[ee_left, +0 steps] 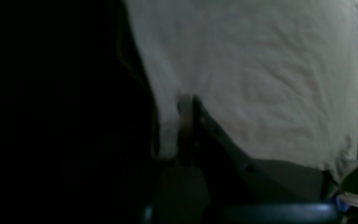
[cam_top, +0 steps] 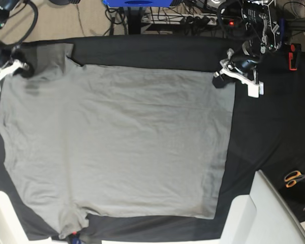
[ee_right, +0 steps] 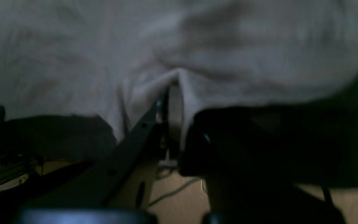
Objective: Fold the T-shirt properly
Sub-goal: 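Lift both shoulder corners and fold them toward the hem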
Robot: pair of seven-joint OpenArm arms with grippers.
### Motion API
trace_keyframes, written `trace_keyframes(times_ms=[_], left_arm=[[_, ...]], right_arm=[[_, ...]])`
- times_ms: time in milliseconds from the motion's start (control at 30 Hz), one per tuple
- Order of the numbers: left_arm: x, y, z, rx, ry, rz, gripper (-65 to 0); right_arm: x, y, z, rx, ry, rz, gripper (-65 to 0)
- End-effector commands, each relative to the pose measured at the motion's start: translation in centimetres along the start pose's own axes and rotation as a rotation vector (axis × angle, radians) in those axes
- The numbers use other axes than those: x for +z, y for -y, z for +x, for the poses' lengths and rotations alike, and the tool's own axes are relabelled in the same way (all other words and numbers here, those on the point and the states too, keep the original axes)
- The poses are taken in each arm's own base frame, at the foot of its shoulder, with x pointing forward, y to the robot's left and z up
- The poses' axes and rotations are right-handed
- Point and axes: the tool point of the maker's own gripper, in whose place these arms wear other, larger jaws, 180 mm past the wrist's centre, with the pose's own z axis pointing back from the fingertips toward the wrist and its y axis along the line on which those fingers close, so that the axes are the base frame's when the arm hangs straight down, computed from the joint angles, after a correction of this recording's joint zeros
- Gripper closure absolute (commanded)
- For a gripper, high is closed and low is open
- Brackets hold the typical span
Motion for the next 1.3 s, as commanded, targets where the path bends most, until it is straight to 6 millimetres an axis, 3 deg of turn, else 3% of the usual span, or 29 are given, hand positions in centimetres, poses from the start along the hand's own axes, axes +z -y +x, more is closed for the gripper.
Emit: trace_keyframes(times_ms=[0,233,333,633,733,833,1133,1267], left_arm=[[0.0,0.7,1.9,-0.021,0.036,-0.021,0.0],[-0.6,1.8,3.5,-0.039,0.043,-0.044,0.0],[-0.9,2.5,4.4,-0.054,0.030,-0.058,0.0],[-2.2,5.1,9.0,-0.094,0.093,-0.103,0.0],[-2.8,4.8,9.9,-0.045,0.101,-0.073,0.0],[-4.1,5.6,9.7,-0.046,0.070,-0.083,0.0],[-6.6,7.7,10.7,-0.056,0.038,-0.126,0.0],[-6.9,7.6,11.2,-0.048,0.038,-0.124,0.0]], right_arm=[[0.6,0.0,2.2,0.032,0.052,0.002,-0.2],[-0.2,-1.0,5.4,0.048,0.072,0.036,-0.2],[-0.2,-0.6,6.7,0.047,0.084,0.036,-0.2],[-0.9,-0.5,10.4,0.025,0.115,0.070,-0.2],[-1.4,-0.5,11.5,0.004,0.131,0.089,-0.2],[-1.4,0.0,12.6,-0.018,0.159,0.094,-0.2],[-4.2,-1.9,15.0,0.005,0.163,0.150,-0.2],[-4.7,-1.9,16.1,0.007,0.176,0.155,-0.2]])
